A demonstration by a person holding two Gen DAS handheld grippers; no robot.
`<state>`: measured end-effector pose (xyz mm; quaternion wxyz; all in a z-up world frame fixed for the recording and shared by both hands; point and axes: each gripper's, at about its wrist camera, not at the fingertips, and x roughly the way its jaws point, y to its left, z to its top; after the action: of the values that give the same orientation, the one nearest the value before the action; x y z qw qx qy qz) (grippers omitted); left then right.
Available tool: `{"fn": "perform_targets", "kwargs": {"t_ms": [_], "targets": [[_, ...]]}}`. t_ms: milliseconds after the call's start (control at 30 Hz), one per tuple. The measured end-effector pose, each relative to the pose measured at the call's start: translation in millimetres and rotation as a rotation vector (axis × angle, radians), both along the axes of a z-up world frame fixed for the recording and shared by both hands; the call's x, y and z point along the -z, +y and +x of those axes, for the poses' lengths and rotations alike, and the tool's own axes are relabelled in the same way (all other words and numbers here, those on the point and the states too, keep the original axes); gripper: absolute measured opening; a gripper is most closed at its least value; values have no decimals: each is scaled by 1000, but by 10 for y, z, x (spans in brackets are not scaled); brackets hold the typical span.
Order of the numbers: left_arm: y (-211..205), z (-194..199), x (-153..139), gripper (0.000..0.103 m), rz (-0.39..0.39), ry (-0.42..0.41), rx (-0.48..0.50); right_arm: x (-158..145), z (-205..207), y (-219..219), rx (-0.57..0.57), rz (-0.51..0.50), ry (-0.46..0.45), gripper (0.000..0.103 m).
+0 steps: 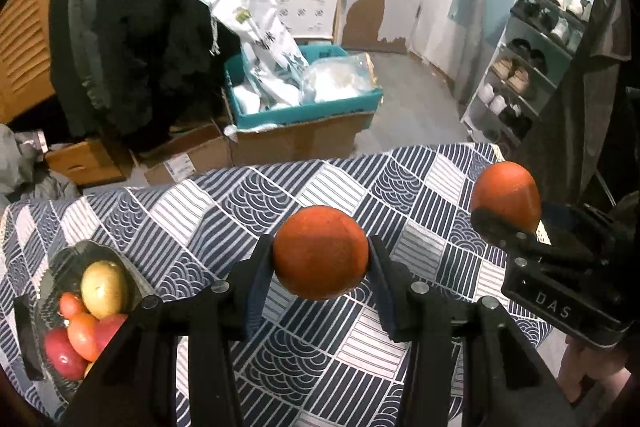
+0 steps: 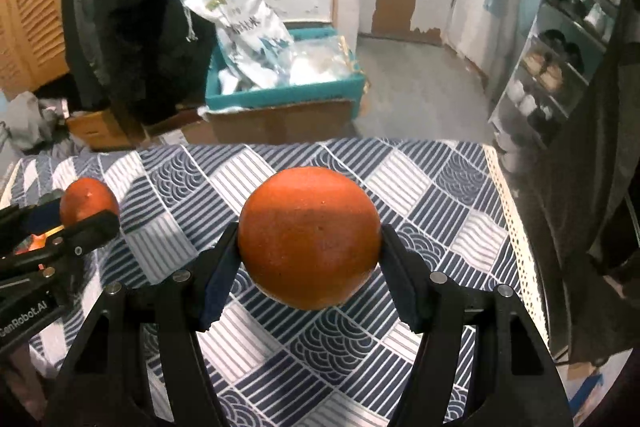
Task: Organize fruits
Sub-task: 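Lift the tangerine with left tool while right tool carries its tangerine toward the bowl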
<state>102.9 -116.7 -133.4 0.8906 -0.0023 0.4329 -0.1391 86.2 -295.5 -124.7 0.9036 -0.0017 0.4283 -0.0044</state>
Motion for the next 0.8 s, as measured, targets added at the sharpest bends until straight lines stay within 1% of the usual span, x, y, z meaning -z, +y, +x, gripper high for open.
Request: {"fn": "perform_targets", "kwargs": {"t_ms": [400, 800], "targets": [[388, -168, -288, 47, -31, -49, -58, -384, -61, 342, -66, 14, -85, 68], [858, -258, -395, 47, -35, -73, -144, -554, -56, 758, -149, 28, -118, 68]]}}
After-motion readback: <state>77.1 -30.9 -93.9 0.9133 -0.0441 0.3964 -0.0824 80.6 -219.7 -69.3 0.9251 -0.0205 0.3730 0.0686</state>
